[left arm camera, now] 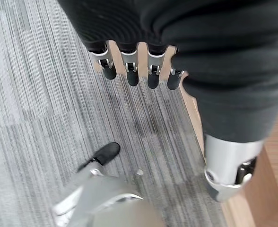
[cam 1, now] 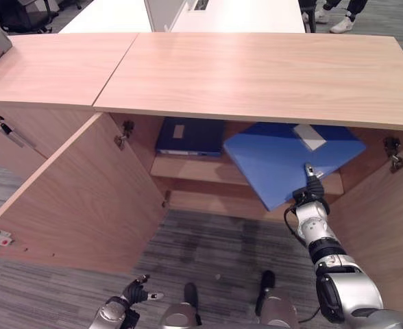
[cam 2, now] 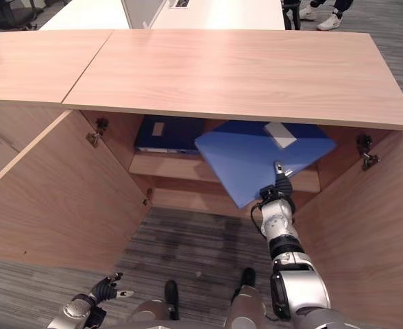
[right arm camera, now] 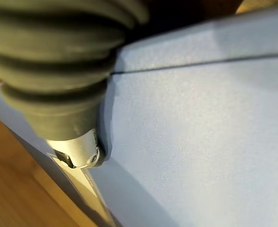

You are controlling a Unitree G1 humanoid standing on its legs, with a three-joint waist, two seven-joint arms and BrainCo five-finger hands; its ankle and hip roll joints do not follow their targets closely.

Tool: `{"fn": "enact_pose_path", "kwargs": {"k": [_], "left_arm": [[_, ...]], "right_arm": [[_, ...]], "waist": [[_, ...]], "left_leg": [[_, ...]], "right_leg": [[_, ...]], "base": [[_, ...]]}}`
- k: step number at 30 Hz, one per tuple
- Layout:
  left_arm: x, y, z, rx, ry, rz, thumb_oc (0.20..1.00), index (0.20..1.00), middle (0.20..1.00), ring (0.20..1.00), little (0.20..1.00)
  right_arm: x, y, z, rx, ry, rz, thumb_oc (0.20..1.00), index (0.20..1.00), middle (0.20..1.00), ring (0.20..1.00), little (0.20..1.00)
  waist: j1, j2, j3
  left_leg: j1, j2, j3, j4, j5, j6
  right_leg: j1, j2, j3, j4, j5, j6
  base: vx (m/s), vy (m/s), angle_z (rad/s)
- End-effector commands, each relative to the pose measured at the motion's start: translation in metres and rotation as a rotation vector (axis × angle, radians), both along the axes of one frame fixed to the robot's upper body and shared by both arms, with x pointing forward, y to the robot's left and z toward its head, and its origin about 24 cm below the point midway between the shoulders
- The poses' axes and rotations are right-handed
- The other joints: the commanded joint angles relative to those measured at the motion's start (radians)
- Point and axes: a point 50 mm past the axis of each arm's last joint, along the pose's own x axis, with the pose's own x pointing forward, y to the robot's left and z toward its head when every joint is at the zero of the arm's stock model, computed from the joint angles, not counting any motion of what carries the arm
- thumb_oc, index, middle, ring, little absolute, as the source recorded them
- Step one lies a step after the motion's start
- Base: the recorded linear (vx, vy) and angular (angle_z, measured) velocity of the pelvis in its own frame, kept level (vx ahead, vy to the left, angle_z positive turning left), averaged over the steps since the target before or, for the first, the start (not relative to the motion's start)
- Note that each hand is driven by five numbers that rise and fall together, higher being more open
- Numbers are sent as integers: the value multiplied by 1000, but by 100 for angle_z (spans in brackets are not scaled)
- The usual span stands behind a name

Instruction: Put the empty folder in the office cabinet

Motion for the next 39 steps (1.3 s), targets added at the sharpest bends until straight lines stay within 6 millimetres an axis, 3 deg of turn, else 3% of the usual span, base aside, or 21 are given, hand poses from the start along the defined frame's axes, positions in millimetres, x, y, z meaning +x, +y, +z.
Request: {"fn": "enact_pose_path", "kwargs": {"k": [1, 2, 4, 6, 10, 12, 13, 16, 17, 20, 22, 24, 25, 26, 27, 34, 37, 38, 39], "left_arm": [[9, 9, 7, 8, -45, 12, 1000, 1000, 1000, 1000, 1000], [10, 9, 6, 10, -40, 9, 1000, 1000, 1000, 1000, 1000], [9, 5, 5, 6, -39, -6, 1000, 1000, 1000, 1000, 1000], [8, 2, 3, -1, -36, -6, 1000, 1000, 1000, 1000, 1000], [2, 3, 1, -5, -18, 13, 1000, 1000, 1000, 1000, 1000], [1, 3, 1, -16, -12, 11, 1000, 1000, 1000, 1000, 1000], [1, 3, 1, -17, -13, 11, 1000, 1000, 1000, 1000, 1000], [6, 2, 3, -21, -29, 13, 1000, 1000, 1000, 1000, 1000], [8, 0, 3, -20, -38, 15, 1000, 1000, 1000, 1000, 1000], [12, -3, 4, -28, -51, 12, 1000, 1000, 1000, 1000, 1000], [11, -7, 2, -34, -42, -3, 1000, 1000, 1000, 1000, 1000], [7, -7, 0, -18, -22, -19, 1000, 1000, 1000, 1000, 1000], [0, -12, -4, -17, 2, -58, 1000, 1000, 1000, 1000, 1000], [0, -13, -4, -18, 1, -58, 1000, 1000, 1000, 1000, 1000], [0, -11, -4, 1, 12, -83, 1000, 1000, 1000, 1000, 1000], [8, -11, 0, 22, -13, -152, 1000, 1000, 1000, 1000, 1000], [13, -12, 4, 15, -35, -181, 1000, 1000, 1000, 1000, 1000], [14, -13, 4, 14, -38, -182, 1000, 1000, 1000, 1000, 1000], [18, -16, 7, 2, -54, -212, 1000, 1000, 1000, 1000, 1000]], "right_arm": [[21, -35, 72, -21, -252, -139, 200, 200, 200, 200, 200], [20, -41, 72, 4, -255, -169, 200, 200, 200, 200, 200], [15, -53, 68, 17, -227, -213, 200, 200, 200, 200, 200], [8, -69, 68, 33, -228, -278, 200, 200, 200, 200, 200], [4, -81, 70, 26, -223, -314, 200, 200, 200, 200, 200], [1, -86, 69, 20, -216, -332, 200, 200, 200, 200, 200], [1, -86, 69, 19, -218, -332, 200, 200, 200, 200, 200], [-1, -97, 81, 9, -254, -360, 200, 200, 200, 200, 200], [2, -96, 87, -2, -258, -355, 200, 200, 200, 200, 200], [3, -104, 101, -16, -272, -370, 200, 200, 200, 200, 200], [4, -109, 110, -35, -280, -373, 200, 200, 200, 200, 200], [3, -116, 119, -73, -268, -380, 200, 200, 200, 200, 200], [11, -104, 115, -58, -261, -341, 200, 200, 200, 200, 200], [11, -104, 116, -59, -263, -341, 200, 200, 200, 200, 200], [13, -108, 132, -52, -295, -360, 200, 200, 200, 200, 200], [15, -118, 169, -51, -364, -401, 200, 200, 200, 200, 200], [10, -130, 201, -41, -440, -454, 200, 200, 200, 200, 200], [9, -130, 203, -41, -443, -456, 200, 200, 200, 200, 200], [5, -136, 223, -52, -496, -475, 200, 200, 200, 200, 200]], "waist": [[22, -20, 41], [17, -22, 38], [16, -31, 19], [6, -4, -6], [-1, 18, -20], [-2, 40, -12], [-6, 40, -11], [16, 51, 35], [21, 54, 47], [21, 63, 53], [34, 75, 47], [56, 94, 42], [65, 106, 29], [65, 107, 29], [57, 128, 34], [67, 152, 25], [73, 165, 29], [74, 167, 32], [77, 177, 40]], "left_leg": [[93, -26, -82, -19, -127, -49], [105, -26, -87, -19, -138, -63], [106, -44, -99, -19, -155, -65], [118, -39, -131, -19, -160, -75], [121, -7, -146, -2, -150, -90], [65, 45, -139, 152, -160, -132], [53, 45, -144, 163, -158, -134], [-87, 58, -198, 432, -43, -178], [-139, 61, -222, 500, -28, -183], [-183, 85, -208, 445, -22, -182], [-203, 90, -199, 292, -35, -168], [-216, 78, -204, 120, 21, -159], [-169, 76, -211, 2, 34, -158], [-171, 76, -211, -3, 44, -157], [-169, 65, -190, -12, 58, -157], [-192, 24, -168, -19, 47, -148], [-207, 5, -167, -19, 34, -145], [-211, 4, -167, -19, 42, -143], [-223, -8, -170, -19, 44, -139]], "right_leg": [[61, -16, -23, -152, -19, 8], [48, -30, -53, -236, 33, 8], [77, -38, -60, -291, 35, 8], [104, -25, -26, -320, 33, 8], [117, -7, -13, -312, 0, 4], [158, 34, -8, -317, -77, -34], [155, 33, -12, -317, -72, -39], [213, 60, -25, -349, -111, -91], [239, 73, -30, -370, -136, -99], [243, 76, -34, -377, -155, -88], [242, 80, -25, -383, -166, -72], [237, 88, -13, -388, -161, -63], [221, 97, 11, -384, -172, -51], [217, 98, 11, -386, -164, -52], [186, 96, 25, -386, -149, -49], [115, 59, 60, -380, -110, -36], [92, 30, 67, -369, -109, -26], [86, 28, 67, -366, -103, -26], [61, 11, 75, -340, -103, -23]], "base": [[208, -145, -6], [178, -131, 5], [205, -107, 35], [217, -117, 52], [152, -169, 26], [97, -243, 4], [-9, -196, 18], [-4, -224, 21], [0, -185, 35], [77, -37, 0], [189, 119, -2], [190, 151, 24], [104, 72, 13], [34, 83, -56], [-61, 79, -84], [38, 87, -13], [39, 50, 4], [21, 80, 3], [-13, 86, 1]]}}
